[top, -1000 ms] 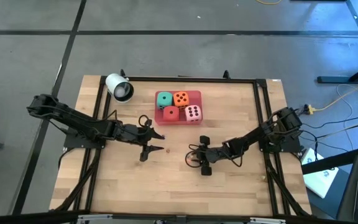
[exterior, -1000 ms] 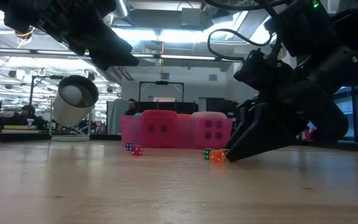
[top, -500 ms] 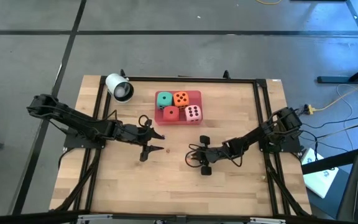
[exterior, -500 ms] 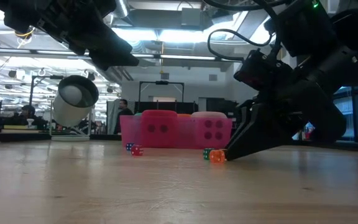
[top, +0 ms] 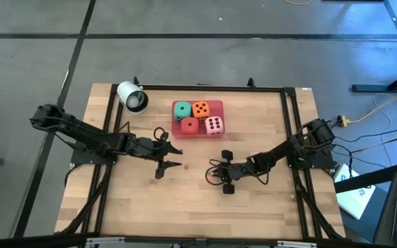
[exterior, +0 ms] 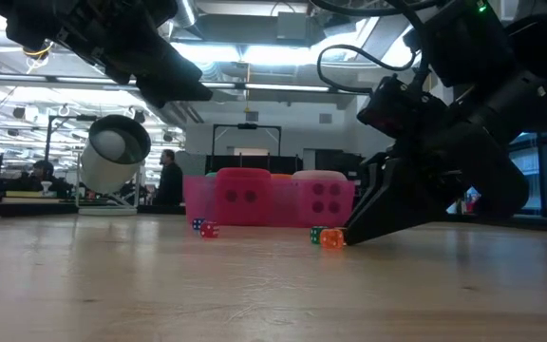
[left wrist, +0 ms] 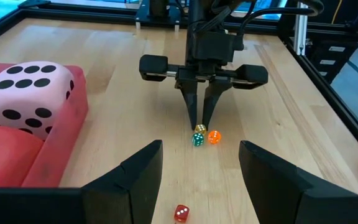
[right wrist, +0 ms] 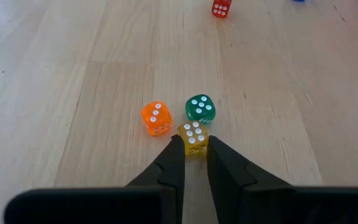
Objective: Pick & Place Dice
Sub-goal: Put the small yellow dice into the pink bin
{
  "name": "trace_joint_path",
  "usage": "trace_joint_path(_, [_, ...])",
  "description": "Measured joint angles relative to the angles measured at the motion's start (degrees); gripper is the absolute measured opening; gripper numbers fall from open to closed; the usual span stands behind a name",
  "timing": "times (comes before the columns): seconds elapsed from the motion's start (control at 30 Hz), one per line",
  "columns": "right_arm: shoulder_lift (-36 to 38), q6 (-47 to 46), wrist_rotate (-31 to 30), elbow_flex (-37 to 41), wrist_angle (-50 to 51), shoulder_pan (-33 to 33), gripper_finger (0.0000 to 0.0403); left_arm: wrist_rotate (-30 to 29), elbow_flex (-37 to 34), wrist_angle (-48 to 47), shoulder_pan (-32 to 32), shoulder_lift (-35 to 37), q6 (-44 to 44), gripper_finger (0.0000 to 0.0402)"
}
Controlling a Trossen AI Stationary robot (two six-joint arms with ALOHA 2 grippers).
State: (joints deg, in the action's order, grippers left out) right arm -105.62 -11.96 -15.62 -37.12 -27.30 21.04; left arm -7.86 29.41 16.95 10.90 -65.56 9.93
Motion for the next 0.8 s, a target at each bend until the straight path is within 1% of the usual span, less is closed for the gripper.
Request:
trace_joint_path(0.5, [3.03, 0.88, 0.02, 0.02, 0.01, 0.00, 0.0052, 0.02, 0.00, 0.00, -0.01, 0.00, 1.23, 0.0210])
trace_joint_path(0.67, [6.17, 2.31, 0.02, 0.02, 0.58, 0.00, 0.0052, -0.01, 0.00, 0.00, -0.04, 0.00, 3.49, 0.0210])
trace_joint_path(0.8, [10.18, 5.15, -0.14, 0.02, 0.81, 0.00, 0.0052, -0.46, 0.00, 0.33, -0.77, 0.00, 8.14, 0.0210])
